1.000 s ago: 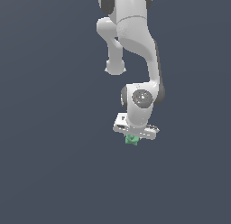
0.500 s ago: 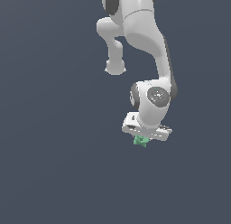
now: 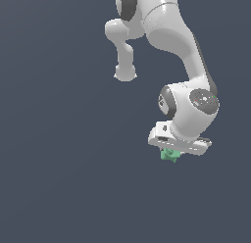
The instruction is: Pick up the object and move it to a goal position.
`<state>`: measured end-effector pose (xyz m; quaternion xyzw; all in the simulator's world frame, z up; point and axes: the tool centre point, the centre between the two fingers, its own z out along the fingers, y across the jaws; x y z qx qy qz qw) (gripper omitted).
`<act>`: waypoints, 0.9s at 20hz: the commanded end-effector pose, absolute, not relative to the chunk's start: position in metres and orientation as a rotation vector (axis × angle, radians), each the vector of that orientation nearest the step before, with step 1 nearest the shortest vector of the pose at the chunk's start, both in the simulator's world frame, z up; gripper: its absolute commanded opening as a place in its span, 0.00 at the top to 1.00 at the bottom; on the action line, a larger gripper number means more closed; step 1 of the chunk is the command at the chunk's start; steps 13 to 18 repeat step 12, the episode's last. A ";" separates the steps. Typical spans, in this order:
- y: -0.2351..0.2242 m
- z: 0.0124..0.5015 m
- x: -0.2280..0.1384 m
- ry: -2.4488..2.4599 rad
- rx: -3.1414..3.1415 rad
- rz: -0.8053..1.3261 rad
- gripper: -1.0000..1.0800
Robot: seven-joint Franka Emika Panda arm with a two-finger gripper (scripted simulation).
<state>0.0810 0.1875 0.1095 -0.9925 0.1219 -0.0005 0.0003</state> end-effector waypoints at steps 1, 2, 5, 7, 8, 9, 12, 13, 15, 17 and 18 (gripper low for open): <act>0.197 0.116 0.086 0.385 -3.118 0.000 1.00; 0.200 0.118 0.087 0.385 -3.118 0.000 1.00; 0.207 0.123 0.091 0.385 -3.118 0.000 1.00; 0.210 0.125 0.093 0.385 -3.118 0.000 1.00; 0.211 0.125 0.093 0.385 -3.118 0.000 1.00; 0.212 0.126 0.094 0.385 -3.118 0.000 1.00; 0.213 0.127 0.094 0.385 -3.118 0.000 1.00; 0.213 0.127 0.094 0.385 -3.118 0.000 1.00; 0.213 0.127 0.094 0.385 -3.118 0.000 1.00; 0.213 0.127 0.094 0.385 -3.118 0.000 1.00; 0.213 0.127 0.094 0.385 -3.118 0.000 1.00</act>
